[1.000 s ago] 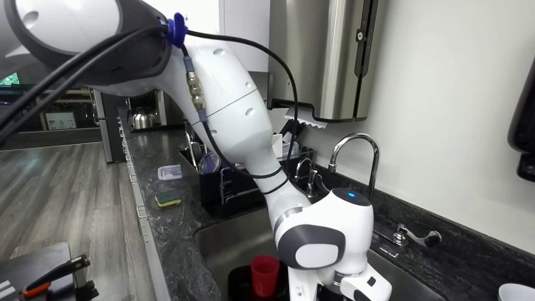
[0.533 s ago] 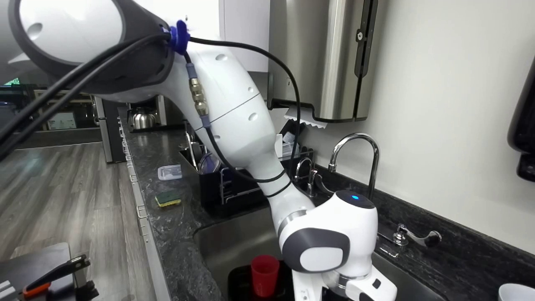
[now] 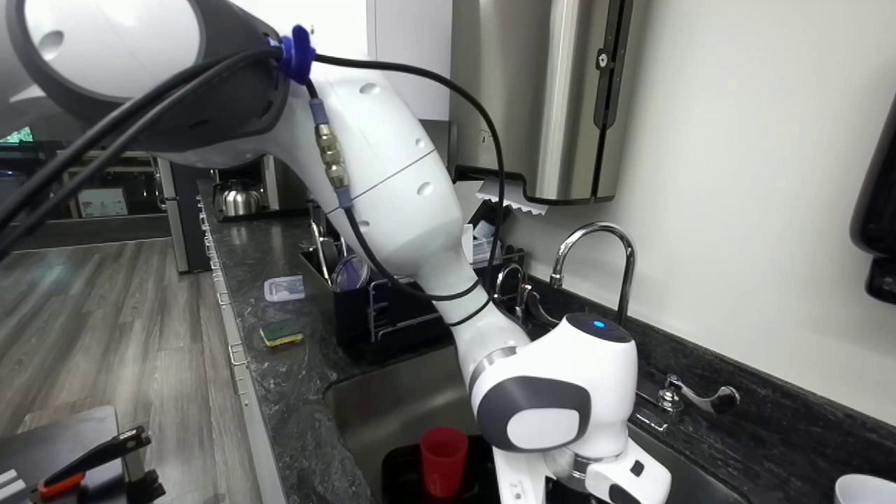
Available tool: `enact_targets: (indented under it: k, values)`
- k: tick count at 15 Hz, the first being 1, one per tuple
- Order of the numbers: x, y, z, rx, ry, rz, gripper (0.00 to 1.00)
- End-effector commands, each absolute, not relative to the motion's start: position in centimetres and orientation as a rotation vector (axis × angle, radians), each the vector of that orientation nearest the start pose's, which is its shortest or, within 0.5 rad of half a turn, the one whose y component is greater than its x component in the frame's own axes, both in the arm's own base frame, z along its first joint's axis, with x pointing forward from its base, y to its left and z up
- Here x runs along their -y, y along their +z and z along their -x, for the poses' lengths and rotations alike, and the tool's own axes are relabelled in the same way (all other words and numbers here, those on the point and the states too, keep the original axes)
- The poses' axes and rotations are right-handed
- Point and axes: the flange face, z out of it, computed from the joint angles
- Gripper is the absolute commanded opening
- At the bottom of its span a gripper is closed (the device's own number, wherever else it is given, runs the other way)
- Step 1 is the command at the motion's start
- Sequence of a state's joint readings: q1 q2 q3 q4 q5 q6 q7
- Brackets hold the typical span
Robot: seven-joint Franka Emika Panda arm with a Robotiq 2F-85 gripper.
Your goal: Take the blue pan out of the sink and put it in the dish rack
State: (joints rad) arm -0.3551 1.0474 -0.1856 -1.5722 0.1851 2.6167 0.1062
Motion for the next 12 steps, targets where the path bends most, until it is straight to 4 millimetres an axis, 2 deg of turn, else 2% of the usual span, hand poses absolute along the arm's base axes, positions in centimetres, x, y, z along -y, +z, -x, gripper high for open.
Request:
enact_targets:
  k: [1, 6, 12]
  values:
    - [33.4, 5.1, -57.7, -0.993, 0.011, 3.05, 0.08]
    - [32.6, 7.4, -57.7, -0.859, 0.038, 3.114, 0.08]
    - [32.4, 8.1, -56.9, -0.752, 0.114, 3.171, 0.08]
